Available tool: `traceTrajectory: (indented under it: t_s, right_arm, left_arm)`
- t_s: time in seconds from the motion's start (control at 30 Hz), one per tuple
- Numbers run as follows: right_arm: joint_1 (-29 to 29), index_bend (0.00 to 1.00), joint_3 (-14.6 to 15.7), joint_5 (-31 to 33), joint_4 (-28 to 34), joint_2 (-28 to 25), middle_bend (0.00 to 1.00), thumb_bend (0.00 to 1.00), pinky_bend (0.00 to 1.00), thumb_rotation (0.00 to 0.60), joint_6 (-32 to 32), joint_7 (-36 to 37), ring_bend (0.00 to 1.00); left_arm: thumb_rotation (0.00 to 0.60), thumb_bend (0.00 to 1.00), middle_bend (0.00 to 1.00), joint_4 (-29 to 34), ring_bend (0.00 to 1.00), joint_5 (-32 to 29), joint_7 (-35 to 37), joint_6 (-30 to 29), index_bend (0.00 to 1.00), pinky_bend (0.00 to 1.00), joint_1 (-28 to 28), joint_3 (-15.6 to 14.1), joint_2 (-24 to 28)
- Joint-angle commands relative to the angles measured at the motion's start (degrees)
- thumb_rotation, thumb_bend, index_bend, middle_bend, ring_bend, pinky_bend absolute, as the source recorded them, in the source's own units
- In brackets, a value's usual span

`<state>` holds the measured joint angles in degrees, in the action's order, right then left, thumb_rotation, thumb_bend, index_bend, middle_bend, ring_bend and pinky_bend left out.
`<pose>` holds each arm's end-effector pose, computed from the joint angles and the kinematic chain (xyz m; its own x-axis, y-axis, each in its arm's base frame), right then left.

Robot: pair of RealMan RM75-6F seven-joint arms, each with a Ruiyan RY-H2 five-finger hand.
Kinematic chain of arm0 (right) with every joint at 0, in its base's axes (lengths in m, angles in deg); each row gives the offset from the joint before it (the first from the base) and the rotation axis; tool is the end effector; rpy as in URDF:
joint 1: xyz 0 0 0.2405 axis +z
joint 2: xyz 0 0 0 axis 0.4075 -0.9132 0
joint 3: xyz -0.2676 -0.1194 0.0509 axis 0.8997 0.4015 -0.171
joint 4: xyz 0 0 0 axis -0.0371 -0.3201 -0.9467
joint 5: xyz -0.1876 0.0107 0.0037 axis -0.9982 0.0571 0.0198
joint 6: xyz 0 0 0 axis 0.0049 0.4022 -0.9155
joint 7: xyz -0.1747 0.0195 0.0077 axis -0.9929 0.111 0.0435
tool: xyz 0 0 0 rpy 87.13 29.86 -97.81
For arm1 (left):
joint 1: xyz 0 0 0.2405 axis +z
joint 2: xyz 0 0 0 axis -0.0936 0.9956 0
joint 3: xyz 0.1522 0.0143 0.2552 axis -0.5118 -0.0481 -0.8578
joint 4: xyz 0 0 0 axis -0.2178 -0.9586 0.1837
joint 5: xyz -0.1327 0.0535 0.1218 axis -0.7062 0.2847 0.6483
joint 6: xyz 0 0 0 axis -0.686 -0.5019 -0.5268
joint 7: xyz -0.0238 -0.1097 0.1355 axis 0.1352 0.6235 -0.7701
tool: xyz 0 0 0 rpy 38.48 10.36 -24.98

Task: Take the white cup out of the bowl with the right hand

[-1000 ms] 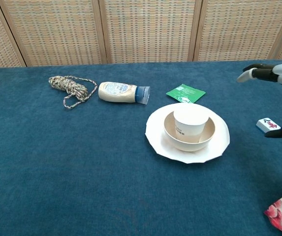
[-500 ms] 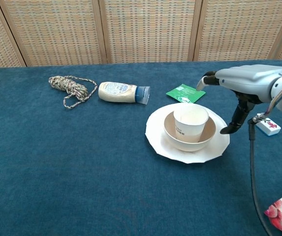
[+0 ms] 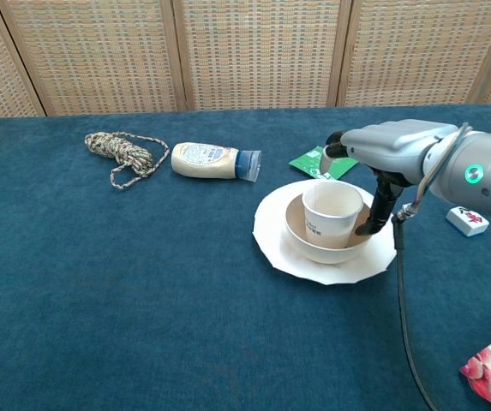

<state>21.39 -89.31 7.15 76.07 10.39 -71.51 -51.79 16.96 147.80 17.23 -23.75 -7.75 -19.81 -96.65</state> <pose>-0.1351 -0.3724 -0.0067 0.5806 -0.3074 0.7539 -0.8137 -0.2500 0.5247 -0.3250 0.1933 0.1860 0.3429 -0.0181 0.9392 0.9383 -0.0416 -0.3434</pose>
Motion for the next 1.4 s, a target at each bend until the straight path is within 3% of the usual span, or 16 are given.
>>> traceTrajectory:
  t_s: [0.03, 0.17, 0.33, 0.63, 0.97, 1.13, 1.4]
  right_arm:
    - [0.87, 0.24, 0.34, 0.49, -0.89, 0.91, 0.00, 0.35, 0.05, 0.600, -0.27, -0.15, 0.00]
    - [1.93, 0.30, 0.94, 1.06, -1.87, 1.99, 0.00, 0.36, 0.07, 0.600, -0.64, -0.63, 0.00]
    - [2.72, 0.45, 1.61, -1.73, -3.14, 3.15, 0.09, 0.38, 0.14, 0.600, -2.48, -0.16, 0.00]
    - [3.20, 0.46, 1.33, -4.40, -0.74, 2.27, 0.10, 0.38, 0.15, 0.600, -6.46, -0.72, 0.00]
    - [2.22, 0.46, -2.06, -5.21, 4.95, -4.34, 0.10, 0.38, 0.15, 0.600, -15.46, -3.67, 0.00]
    - [0.29, 0.46, -1.82, -3.24, 2.38, -7.91, 0.10, 0.38, 0.15, 0.600, -16.59, -3.56, 0.00]
    - [-3.40, 0.46, 0.10, -1.01, -5.47, -9.48, 0.10, 0.38, 0.15, 0.600, -10.28, 5.19, 0.00]
  left_arm:
    - [0.600, 0.00, 0.00, -0.01, 0.00, 0.00, 0.06, 0.11, 0.00, 0.00, -0.05, -0.04, 0.01]
    - [0.600, 0.00, 0.00, 0.00, 0.00, -0.08, 0.24, 0.09, 0.00, 0.00, -0.06, -0.01, 0.05]
    - [0.600, 0.00, 0.00, -0.07, 0.00, -0.36, 0.35, 0.59, 0.00, 0.00, -0.22, -0.05, 0.02]
    - [0.600, 0.00, 0.00, 0.01, 0.00, -0.33, 0.62, 0.43, 0.00, 0.00, -0.21, -0.04, 0.12]
    - [0.600, 0.00, 0.00, 0.04, 0.00, -0.31, 0.74, -0.12, 0.00, 0.00, -0.04, 0.07, 0.25]
    - [0.600, 0.00, 0.00, 0.05, 0.00, 0.05, -0.17, -0.10, 0.00, 0.00, -0.08, -0.12, -0.08]
    - [0.600, 0.00, 0.00, -0.15, 0.00, 0.40, -1.38, -0.25, 0.00, 0.00, -0.12, -0.20, -0.84]
